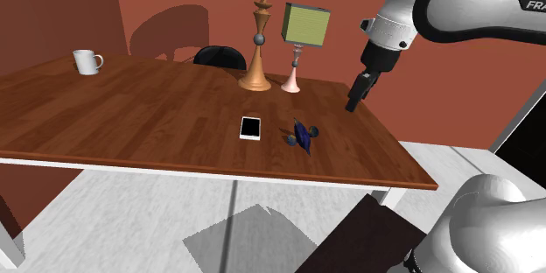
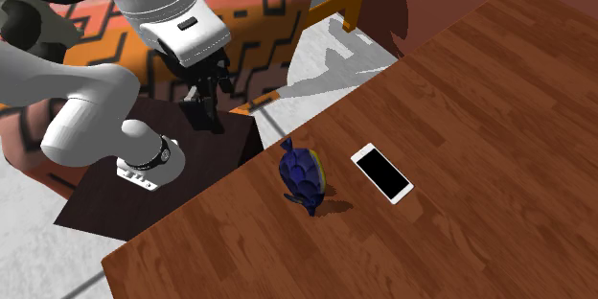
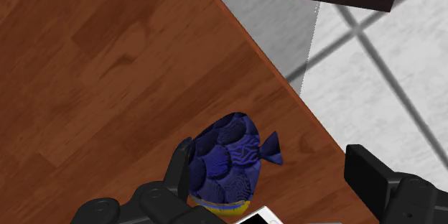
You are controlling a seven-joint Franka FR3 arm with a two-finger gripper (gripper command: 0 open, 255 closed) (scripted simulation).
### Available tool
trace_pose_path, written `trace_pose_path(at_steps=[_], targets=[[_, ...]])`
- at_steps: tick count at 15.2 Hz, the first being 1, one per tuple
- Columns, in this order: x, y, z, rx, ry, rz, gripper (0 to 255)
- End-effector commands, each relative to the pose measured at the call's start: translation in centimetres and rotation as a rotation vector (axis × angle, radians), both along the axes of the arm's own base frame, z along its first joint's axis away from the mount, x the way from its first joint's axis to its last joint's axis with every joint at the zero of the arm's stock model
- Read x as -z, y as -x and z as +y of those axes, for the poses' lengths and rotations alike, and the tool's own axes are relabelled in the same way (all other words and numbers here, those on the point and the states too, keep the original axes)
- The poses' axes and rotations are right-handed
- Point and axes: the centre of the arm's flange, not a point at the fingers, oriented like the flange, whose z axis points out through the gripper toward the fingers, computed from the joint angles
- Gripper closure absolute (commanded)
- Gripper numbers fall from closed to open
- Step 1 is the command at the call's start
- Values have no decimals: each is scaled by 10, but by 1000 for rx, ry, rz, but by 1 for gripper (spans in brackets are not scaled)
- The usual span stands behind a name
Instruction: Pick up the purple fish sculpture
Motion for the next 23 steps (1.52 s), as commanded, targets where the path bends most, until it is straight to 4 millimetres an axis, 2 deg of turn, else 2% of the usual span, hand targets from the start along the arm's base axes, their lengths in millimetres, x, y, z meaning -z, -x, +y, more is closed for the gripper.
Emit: trace_pose_path(at_steps=[1, 19, 23], targets=[[0, 0, 0, 0, 0, 0, 0], [188, -127, -57, -132, 239, 52, 0], [205, -127, -57, -133, 240, 52, 0]])
